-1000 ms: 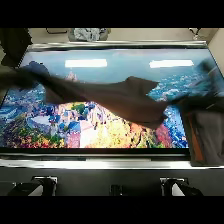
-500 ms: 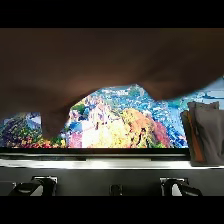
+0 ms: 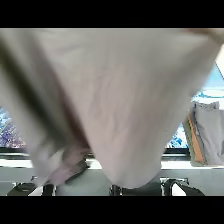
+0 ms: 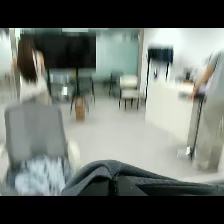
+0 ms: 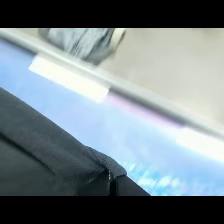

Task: Fold the shirts.

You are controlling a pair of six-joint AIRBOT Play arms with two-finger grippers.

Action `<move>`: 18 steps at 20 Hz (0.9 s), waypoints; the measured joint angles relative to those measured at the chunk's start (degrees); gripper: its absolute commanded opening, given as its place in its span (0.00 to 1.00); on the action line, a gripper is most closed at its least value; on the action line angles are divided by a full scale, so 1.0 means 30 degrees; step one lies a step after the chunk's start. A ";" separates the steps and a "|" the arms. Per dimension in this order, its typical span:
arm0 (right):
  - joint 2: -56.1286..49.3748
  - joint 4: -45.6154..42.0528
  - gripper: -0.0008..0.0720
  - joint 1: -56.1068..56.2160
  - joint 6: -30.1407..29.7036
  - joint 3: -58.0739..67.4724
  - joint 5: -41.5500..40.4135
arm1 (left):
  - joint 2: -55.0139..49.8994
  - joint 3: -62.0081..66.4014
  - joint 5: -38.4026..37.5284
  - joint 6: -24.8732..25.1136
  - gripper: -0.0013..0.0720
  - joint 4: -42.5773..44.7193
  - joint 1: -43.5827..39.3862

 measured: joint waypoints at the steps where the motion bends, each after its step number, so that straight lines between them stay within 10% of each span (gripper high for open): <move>1: -0.1413 0.0160 0.06 0.0000 0.0022 -0.0532 0.0066 | -0.0962 -0.0619 0.0029 0.0095 0.06 0.0000 -0.0007; 14: -1.3529 0.3424 0.09 0.0663 0.2142 -0.1865 -0.2477 | -1.2633 -0.2397 -0.1537 0.0379 0.14 -0.0168 0.0015; 15: -1.3814 0.3271 0.33 0.0925 0.2237 -0.1880 -0.2645 | -1.3049 -0.2412 -0.2069 0.0306 0.60 -0.0357 0.0015; 16: -1.4025 0.3096 0.81 0.1195 0.2310 -0.1858 -0.2892 | -1.3347 -0.2382 -0.2492 0.0044 0.96 -0.0517 0.0029; 18: -1.4061 0.3096 0.95 0.1472 0.2441 -0.1530 -0.3177 | -1.3631 -0.1829 -0.3942 -0.0138 0.97 -0.0576 0.0328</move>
